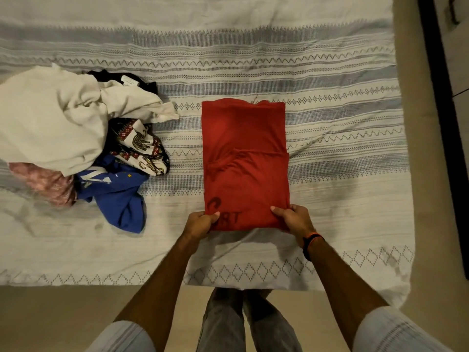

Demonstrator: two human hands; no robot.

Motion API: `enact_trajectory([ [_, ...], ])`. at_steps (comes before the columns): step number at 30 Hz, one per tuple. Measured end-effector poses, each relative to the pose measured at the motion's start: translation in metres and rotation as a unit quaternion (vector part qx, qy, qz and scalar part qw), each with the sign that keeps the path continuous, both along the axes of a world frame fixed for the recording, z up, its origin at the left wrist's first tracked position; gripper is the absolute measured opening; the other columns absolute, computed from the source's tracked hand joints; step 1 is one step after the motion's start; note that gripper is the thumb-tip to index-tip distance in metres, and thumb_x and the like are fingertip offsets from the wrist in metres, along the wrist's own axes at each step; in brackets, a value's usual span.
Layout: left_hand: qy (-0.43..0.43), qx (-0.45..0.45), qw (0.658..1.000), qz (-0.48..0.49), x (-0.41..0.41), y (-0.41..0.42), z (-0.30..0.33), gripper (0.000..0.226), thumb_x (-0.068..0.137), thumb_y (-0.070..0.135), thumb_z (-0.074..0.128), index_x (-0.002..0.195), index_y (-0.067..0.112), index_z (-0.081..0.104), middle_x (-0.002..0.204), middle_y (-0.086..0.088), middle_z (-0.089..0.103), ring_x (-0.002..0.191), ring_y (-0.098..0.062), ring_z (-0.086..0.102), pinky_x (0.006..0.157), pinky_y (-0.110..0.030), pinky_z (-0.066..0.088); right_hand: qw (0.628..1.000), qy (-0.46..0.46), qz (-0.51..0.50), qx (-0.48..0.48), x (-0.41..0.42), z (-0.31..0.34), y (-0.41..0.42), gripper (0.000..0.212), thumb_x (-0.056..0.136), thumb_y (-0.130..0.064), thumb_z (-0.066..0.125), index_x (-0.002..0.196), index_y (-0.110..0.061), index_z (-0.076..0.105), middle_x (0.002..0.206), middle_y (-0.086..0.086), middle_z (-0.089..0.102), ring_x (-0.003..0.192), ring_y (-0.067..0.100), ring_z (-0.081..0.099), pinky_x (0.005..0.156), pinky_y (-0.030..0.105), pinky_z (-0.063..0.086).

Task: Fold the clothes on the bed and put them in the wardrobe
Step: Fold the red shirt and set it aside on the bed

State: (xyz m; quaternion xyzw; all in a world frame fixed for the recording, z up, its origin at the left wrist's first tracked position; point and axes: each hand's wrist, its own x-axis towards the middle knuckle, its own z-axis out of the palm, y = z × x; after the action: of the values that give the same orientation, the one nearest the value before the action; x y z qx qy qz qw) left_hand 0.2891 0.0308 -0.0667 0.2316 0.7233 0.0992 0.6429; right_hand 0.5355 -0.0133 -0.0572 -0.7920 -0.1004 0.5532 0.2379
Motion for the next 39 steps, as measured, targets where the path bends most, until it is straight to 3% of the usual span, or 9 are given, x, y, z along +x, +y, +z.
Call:
enact_trajectory([
  [5,-0.039,0.003,0.997,0.070,-0.001,-0.008,0.034,0.007,0.089,0.011,0.069,0.093,0.006,0.068,0.092,-0.008,0.069,0.075,-0.019,0.064,0.051,-0.025,0.055,0.999,0.010,-0.023,0.029,0.001,0.024,-0.007,0.048,0.076,-0.026,0.083,0.116,-0.006,0.066,0.112,0.006,0.071,0.100,0.025,0.067,0.093,0.047,0.056],
  [11,-0.037,0.031,0.994,0.098,0.000,-0.035,0.072,0.014,0.085,0.007,0.074,0.093,-0.001,0.065,0.098,-0.015,0.067,0.077,-0.022,0.065,0.050,-0.026,0.056,0.997,0.002,-0.044,0.064,0.000,0.055,-0.037,0.059,0.076,-0.022,0.084,0.124,-0.004,0.056,0.117,0.010,0.065,0.100,0.028,0.066,0.077,0.043,0.060],
  [16,-0.026,0.063,0.990,0.120,0.003,-0.082,0.101,0.049,0.084,0.004,0.074,0.124,0.001,0.046,0.115,-0.019,0.059,0.085,-0.027,0.066,0.053,-0.033,0.060,0.996,-0.013,-0.052,0.076,0.001,0.078,-0.083,0.065,0.075,-0.022,0.084,0.127,-0.014,0.046,0.126,0.012,0.060,0.105,0.029,0.063,0.088,0.051,0.057],
  [19,-0.034,0.071,0.989,0.124,0.006,-0.109,0.117,0.054,0.086,0.001,0.070,0.130,0.009,0.040,0.118,-0.020,0.055,0.083,-0.026,0.065,0.059,-0.033,0.061,0.995,-0.002,-0.043,0.085,0.003,0.094,-0.109,0.069,0.078,-0.018,0.081,0.134,-0.011,0.042,0.128,0.014,0.057,0.101,0.031,0.065,0.076,0.045,0.061],
  [23,-0.047,0.084,0.986,0.135,0.007,-0.119,0.127,0.045,0.088,0.000,0.067,0.127,0.008,0.048,0.115,-0.019,0.062,0.078,-0.023,0.068,0.058,-0.030,0.061,0.994,0.006,-0.043,0.098,0.007,0.106,-0.121,0.068,0.081,-0.014,0.078,0.137,-0.014,0.040,0.127,0.016,0.054,0.096,0.032,0.066,0.058,0.033,0.057],
  [27,-0.071,0.081,0.984,0.139,0.010,-0.103,0.131,0.018,0.089,-0.003,0.064,0.107,0.002,0.065,0.116,-0.020,0.066,0.092,-0.028,0.070,0.060,-0.027,0.061,0.993,-0.010,-0.043,0.114,0.011,0.111,-0.104,0.063,0.081,-0.016,0.078,0.135,-0.018,0.044,0.129,0.017,0.053,0.096,0.032,0.066,0.060,0.036,0.060],
  [30,-0.073,0.074,0.981,0.163,0.014,-0.076,0.131,0.006,0.090,-0.003,0.062,0.092,-0.002,0.068,0.110,-0.020,0.066,0.083,-0.023,0.068,0.055,-0.022,0.059,0.992,-0.003,-0.060,0.115,0.017,0.110,-0.075,0.061,0.083,-0.016,0.076,0.135,-0.015,0.044,0.129,0.020,0.053,0.088,0.030,0.069,0.062,0.038,0.061],
  [35,-0.088,0.055,0.970,0.221,0.023,-0.013,0.123,0.019,0.088,-0.001,0.067,0.103,-0.013,0.064,0.100,-0.019,0.064,0.074,-0.021,0.066,0.048,-0.018,0.055,0.990,0.009,-0.088,0.112,0.022,0.105,-0.013,0.057,0.083,-0.016,0.076,0.131,-0.010,0.044,0.120,0.023,0.060,0.071,0.028,0.073,0.053,0.031,0.058],
  [39,-0.123,0.059,0.959,0.249,0.028,0.039,0.112,0.026,0.091,0.003,0.065,0.113,-0.011,0.062,0.110,-0.022,0.065,0.085,-0.024,0.067,0.053,-0.023,0.057,0.986,0.017,-0.121,0.118,0.022,0.099,0.041,0.060,0.086,-0.015,0.074,0.134,-0.005,0.041,0.115,0.023,0.063,0.069,0.026,0.073,0.051,0.029,0.058],
])
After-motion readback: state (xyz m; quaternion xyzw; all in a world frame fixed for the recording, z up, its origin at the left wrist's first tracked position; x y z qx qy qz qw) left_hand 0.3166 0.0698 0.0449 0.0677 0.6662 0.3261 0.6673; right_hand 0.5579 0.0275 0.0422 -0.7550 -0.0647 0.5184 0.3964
